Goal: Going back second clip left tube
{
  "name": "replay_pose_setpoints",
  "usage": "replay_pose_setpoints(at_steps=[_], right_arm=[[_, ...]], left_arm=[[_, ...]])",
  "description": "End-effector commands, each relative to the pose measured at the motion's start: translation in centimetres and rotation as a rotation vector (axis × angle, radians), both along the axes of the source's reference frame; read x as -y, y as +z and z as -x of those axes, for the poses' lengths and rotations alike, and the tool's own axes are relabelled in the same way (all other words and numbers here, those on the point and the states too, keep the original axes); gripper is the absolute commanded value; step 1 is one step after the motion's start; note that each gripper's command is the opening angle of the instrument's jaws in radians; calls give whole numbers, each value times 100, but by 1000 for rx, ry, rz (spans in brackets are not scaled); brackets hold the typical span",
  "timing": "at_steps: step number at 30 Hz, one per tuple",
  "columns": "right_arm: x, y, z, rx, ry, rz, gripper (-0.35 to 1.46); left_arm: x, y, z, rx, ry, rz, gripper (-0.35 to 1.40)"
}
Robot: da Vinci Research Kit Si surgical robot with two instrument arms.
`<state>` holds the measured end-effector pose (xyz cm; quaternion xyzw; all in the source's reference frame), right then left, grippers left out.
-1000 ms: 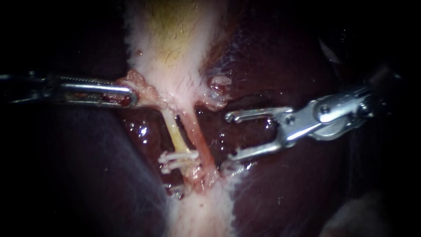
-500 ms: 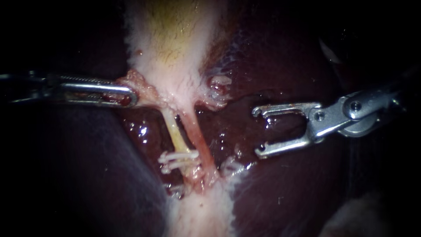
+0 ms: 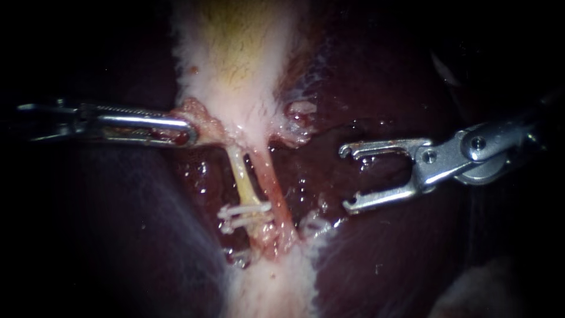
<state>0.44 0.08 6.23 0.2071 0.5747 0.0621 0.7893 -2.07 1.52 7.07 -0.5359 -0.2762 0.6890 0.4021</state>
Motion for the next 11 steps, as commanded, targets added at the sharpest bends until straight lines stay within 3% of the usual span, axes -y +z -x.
replay_pose_setpoints(at_steps=[1, 11], right_arm=[[0, 1, 1, 0, 0, 0, 50], [0, 1, 1, 0, 0, 0, 50]], left_arm=[[0, 5, 2, -3, 0, 4, -35], [0, 14, 9, -6, 3, -6, -35]])
